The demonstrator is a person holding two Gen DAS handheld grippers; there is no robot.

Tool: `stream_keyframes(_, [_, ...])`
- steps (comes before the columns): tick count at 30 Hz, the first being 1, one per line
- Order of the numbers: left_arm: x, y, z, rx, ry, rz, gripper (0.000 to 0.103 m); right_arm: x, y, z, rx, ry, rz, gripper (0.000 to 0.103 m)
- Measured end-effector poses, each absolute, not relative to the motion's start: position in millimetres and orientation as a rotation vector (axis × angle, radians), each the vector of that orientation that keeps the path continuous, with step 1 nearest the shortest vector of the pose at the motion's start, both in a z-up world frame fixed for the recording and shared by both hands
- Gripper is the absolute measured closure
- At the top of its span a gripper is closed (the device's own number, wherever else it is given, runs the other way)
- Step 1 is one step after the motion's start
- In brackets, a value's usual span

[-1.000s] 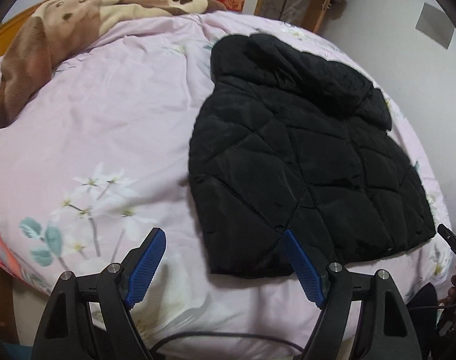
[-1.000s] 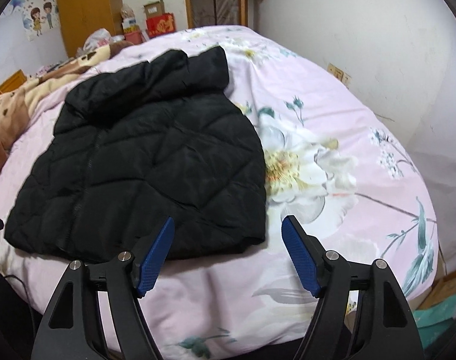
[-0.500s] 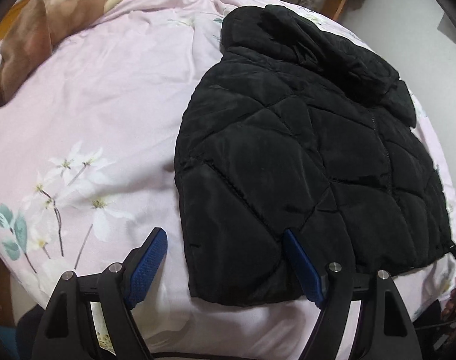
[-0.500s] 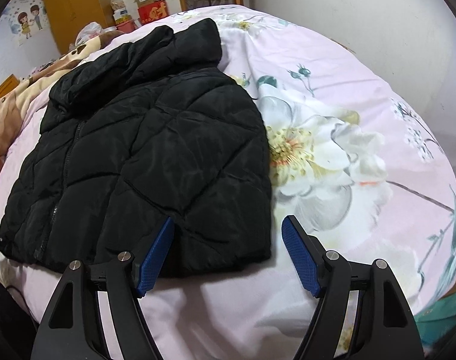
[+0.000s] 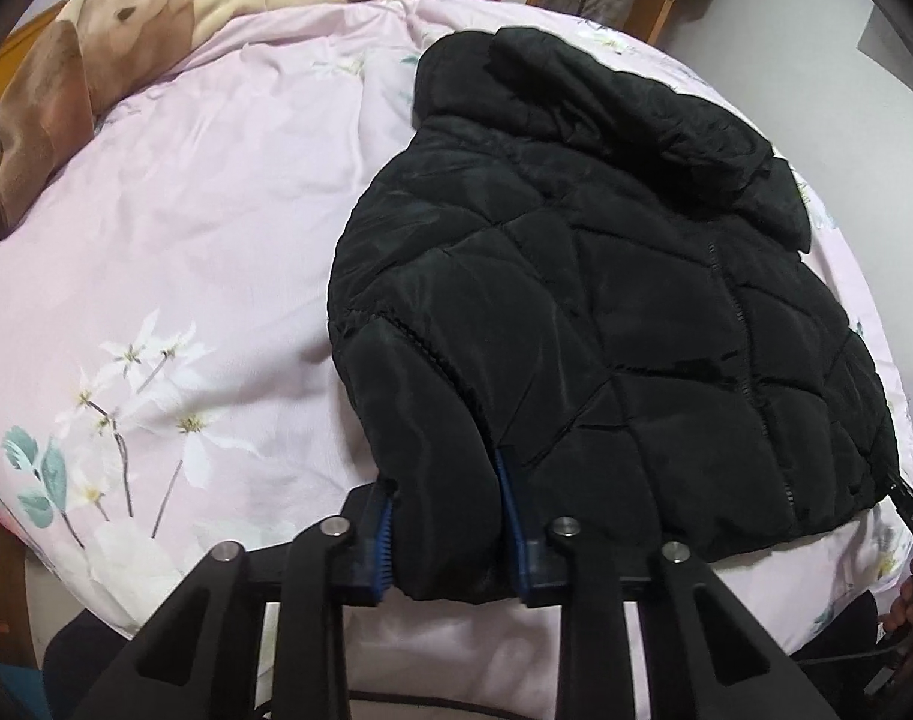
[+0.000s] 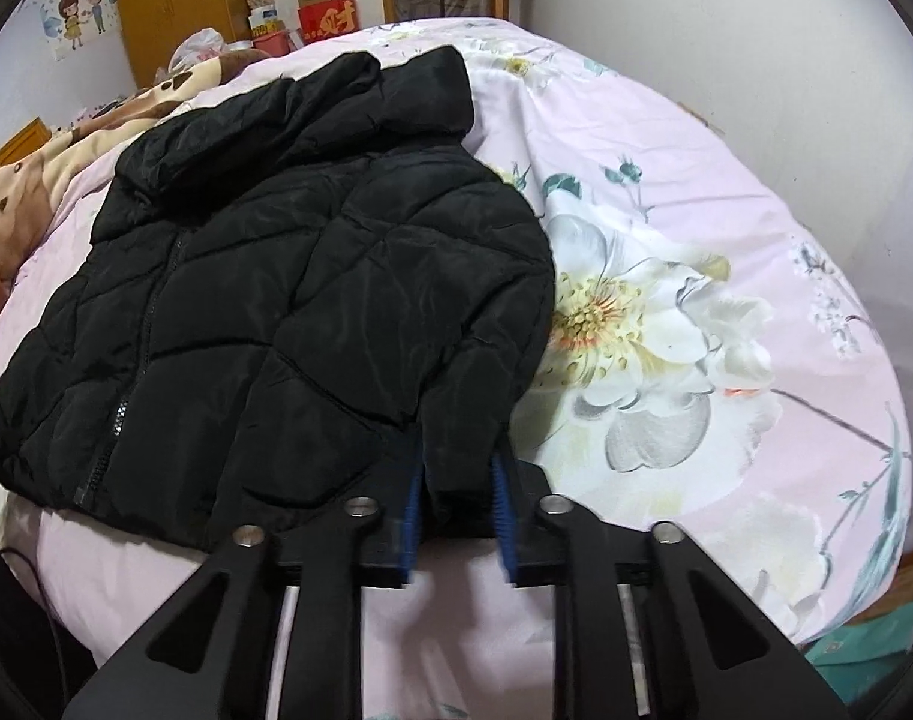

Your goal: Fold large clothes

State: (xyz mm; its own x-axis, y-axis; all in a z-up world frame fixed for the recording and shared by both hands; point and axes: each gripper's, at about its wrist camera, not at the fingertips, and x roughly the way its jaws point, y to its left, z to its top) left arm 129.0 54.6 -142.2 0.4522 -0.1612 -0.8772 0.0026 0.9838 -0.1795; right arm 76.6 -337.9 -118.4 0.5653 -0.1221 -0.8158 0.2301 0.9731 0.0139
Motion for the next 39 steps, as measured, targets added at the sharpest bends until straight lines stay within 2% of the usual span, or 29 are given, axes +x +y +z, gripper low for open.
stream_keyframes(12, [102,67,-101,-0.202,1.038,-0.141,0.078,44,-329,-68,0.147,0.842,-0.188,0.089])
stream_keyframes(28, [27,78,-54,-0.159,0.975,-0.202,0.079,-34,-313,-13,0.119,0.761,-0.176,0.089])
stream_keyframes(39, [49,83,-26,-0.219,0.953,-0.22,0.079,-24,-305,16,0.098,0.72,-0.144,0.089])
